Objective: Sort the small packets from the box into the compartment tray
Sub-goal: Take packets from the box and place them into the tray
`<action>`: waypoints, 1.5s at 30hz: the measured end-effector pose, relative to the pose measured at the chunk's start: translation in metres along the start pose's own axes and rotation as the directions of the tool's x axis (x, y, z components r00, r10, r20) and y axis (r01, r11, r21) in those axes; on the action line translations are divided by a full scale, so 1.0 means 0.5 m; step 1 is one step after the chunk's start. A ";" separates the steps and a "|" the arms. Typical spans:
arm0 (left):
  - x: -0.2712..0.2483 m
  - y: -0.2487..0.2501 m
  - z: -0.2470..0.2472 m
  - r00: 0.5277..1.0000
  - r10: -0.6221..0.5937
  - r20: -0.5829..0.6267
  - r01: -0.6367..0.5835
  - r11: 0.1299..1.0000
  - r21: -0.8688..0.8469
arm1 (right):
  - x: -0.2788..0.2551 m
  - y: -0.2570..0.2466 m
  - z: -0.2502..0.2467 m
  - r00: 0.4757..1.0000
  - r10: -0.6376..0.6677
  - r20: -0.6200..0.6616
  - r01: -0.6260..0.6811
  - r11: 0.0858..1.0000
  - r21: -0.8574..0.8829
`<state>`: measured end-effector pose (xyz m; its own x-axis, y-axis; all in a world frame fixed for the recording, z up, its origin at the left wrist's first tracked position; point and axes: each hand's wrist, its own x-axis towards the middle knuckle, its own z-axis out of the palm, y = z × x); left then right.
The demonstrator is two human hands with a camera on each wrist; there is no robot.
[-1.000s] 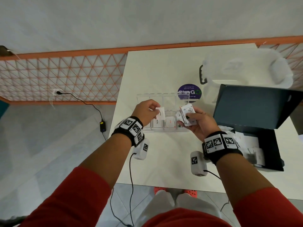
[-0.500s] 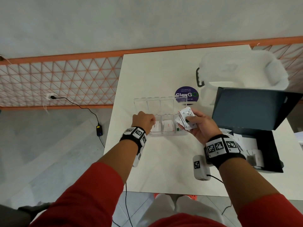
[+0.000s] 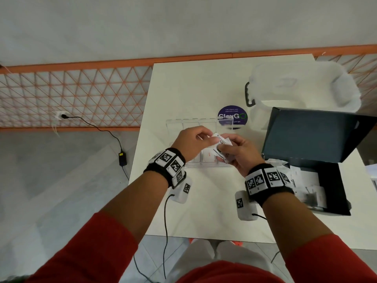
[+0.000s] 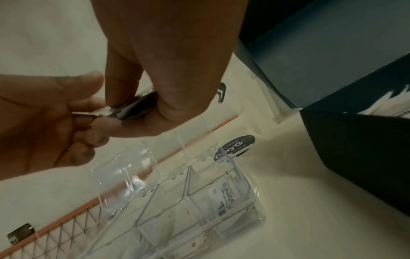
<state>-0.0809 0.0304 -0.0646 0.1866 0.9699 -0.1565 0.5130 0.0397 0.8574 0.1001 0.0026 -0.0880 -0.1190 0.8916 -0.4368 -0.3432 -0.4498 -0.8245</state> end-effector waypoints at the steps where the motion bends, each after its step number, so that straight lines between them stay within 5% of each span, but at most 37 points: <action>1: 0.001 0.005 0.003 1.000 -0.007 -0.004 0.007 1.000 0.007 | -0.001 0.000 0.005 1.000 -0.001 0.007 0.001 1.000 -0.022; 8: 0.014 0.021 -0.004 0.998 -0.057 0.019 0.058 0.994 -0.093 | -0.010 -0.011 -0.004 1.000 -0.016 -0.012 0.015 0.999 -0.050; 20: 0.026 0.056 0.024 0.987 -0.034 0.160 0.031 0.999 0.021 | -0.029 -0.028 -0.051 0.996 0.056 -0.073 -0.055 0.998 0.022; 26: 0.045 0.042 0.023 0.998 -0.064 0.016 0.064 0.998 -0.003 | -0.028 -0.034 -0.096 0.984 0.041 -0.171 -0.037 0.999 0.024; 37: 0.083 0.027 0.106 0.993 -0.093 0.073 0.058 0.921 0.385 | -0.023 -0.048 -0.158 0.982 0.024 -0.188 -0.022 1.000 0.009; 45: 0.099 0.014 0.159 0.968 -0.063 0.244 -0.110 0.765 0.634 | -0.020 -0.047 -0.189 0.984 0.042 -0.171 -0.045 0.999 -0.012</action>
<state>-0.0014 0.0596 -0.1052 0.3526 0.8775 -0.3249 0.9034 -0.2288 0.3627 0.1973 -0.0009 -0.0981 0.0281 0.8499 -0.5262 -0.3266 -0.4897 -0.8084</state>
